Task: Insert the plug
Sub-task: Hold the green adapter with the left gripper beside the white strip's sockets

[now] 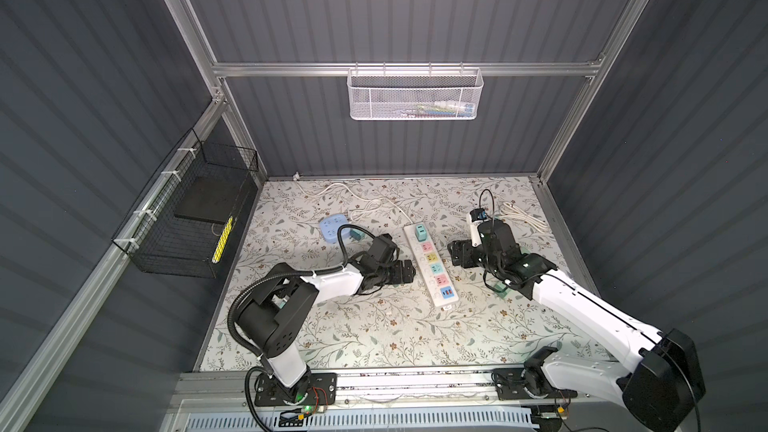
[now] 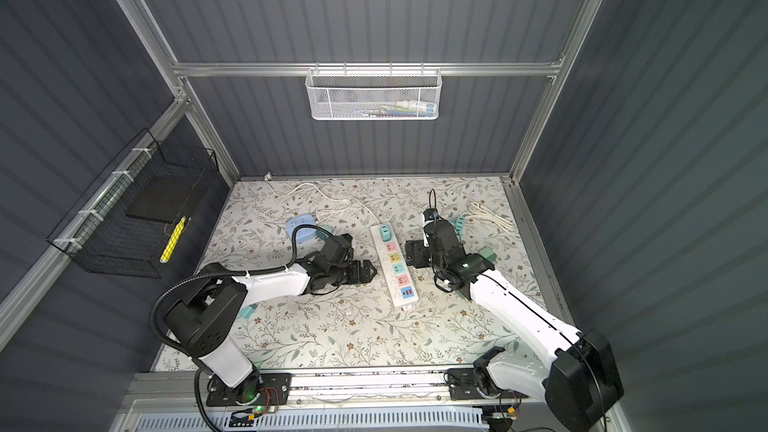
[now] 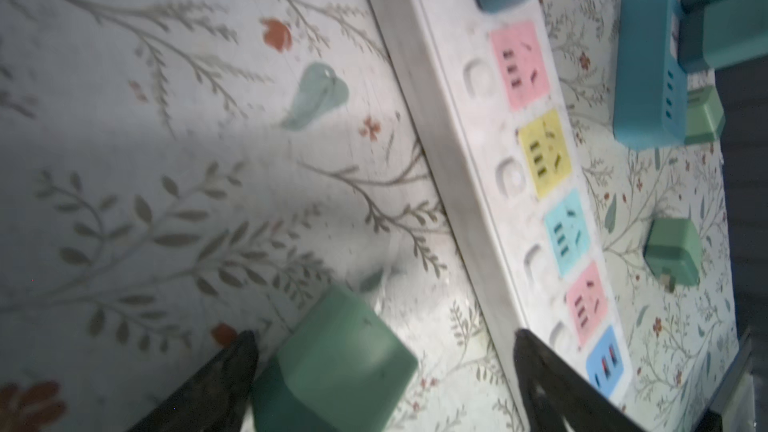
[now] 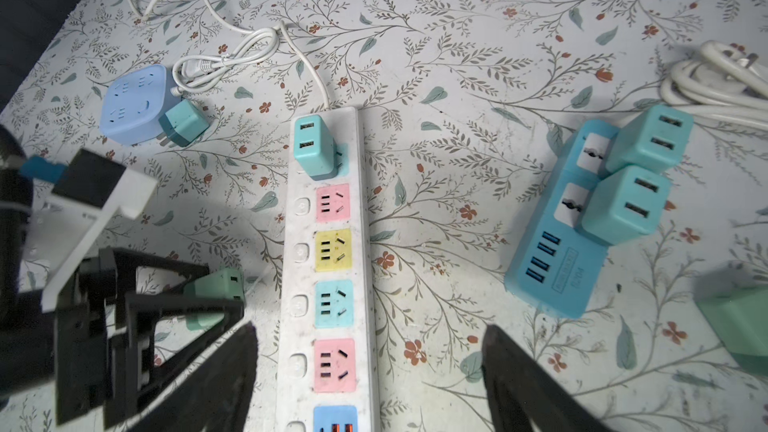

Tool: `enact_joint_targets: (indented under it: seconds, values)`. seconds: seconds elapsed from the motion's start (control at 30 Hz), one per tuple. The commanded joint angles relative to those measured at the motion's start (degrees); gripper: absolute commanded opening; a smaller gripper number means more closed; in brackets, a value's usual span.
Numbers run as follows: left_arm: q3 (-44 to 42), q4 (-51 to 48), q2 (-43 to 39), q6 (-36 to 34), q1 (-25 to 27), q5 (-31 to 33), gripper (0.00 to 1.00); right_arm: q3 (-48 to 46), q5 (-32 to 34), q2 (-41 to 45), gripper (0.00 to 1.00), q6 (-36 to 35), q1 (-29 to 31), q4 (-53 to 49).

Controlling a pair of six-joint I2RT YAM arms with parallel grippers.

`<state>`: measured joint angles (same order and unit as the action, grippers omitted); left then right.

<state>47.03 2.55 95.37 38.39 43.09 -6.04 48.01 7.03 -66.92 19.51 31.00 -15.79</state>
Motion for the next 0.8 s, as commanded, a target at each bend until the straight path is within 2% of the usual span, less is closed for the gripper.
enact_joint_targets:
  seconds: [0.0,0.07,0.1,0.2,0.3,0.33,0.4,0.47,0.53,0.6,0.73,0.77]
  values:
    - [-4.42,-2.68,-3.35,2.35,2.51,-0.23,0.97,-0.97,0.72,1.41,0.85,2.61,0.72,-0.13]
    - [-4.37,-3.31,-5.08,2.59,3.55,-0.58,0.97,-1.52,0.69,1.87,0.85,2.81,0.81,0.48]
    - [-3.71,-5.97,-5.88,2.2,3.95,1.4,0.96,-1.52,1.2,1.88,0.85,2.75,0.81,0.51]
    - [0.49,-16.57,-7.11,-0.77,4.16,10.55,0.97,-1.2,2.94,2.07,0.86,2.21,0.81,0.05]
    - [7.49,-26.75,-4.61,-4.06,4.12,19.18,0.96,-1.92,5.29,2.4,0.86,1.57,0.72,1.33]
    - [9.93,-29.4,-3.12,-4.98,4.13,20.49,0.94,-2.35,5.3,2.45,0.89,1.15,0.53,2.28]
    - [13.99,-32.62,-0.48,-8.05,4.61,20.61,0.88,-2.77,9.39,2.27,0.99,3.26,0.46,3.19]
    - [16.81,-34.55,0.97,-10.4,5.56,20.22,0.87,-1.53,14.04,2.36,0.99,7.87,0.46,0.83]
    - [18.79,-36.06,1.8,-11.5,5.76,18.44,0.86,-2.08,11.65,2.45,0.99,5.45,0.2,2.8]
    - [20.63,-38.14,2.86,-12.14,5.86,17.57,0.86,-2.31,9.63,2.41,0.95,4.36,-0.12,3.72]
    - [24.46,-42.59,6.91,-15.43,6.81,15.27,0.83,-2.33,5.2,1.59,0.7,3.63,-0.51,4.23]
    - [25.25,-43.02,8.15,-16.85,7.41,14.49,0.83,-1.95,4.26,0.52,0.68,3.61,-0.51,4.11]
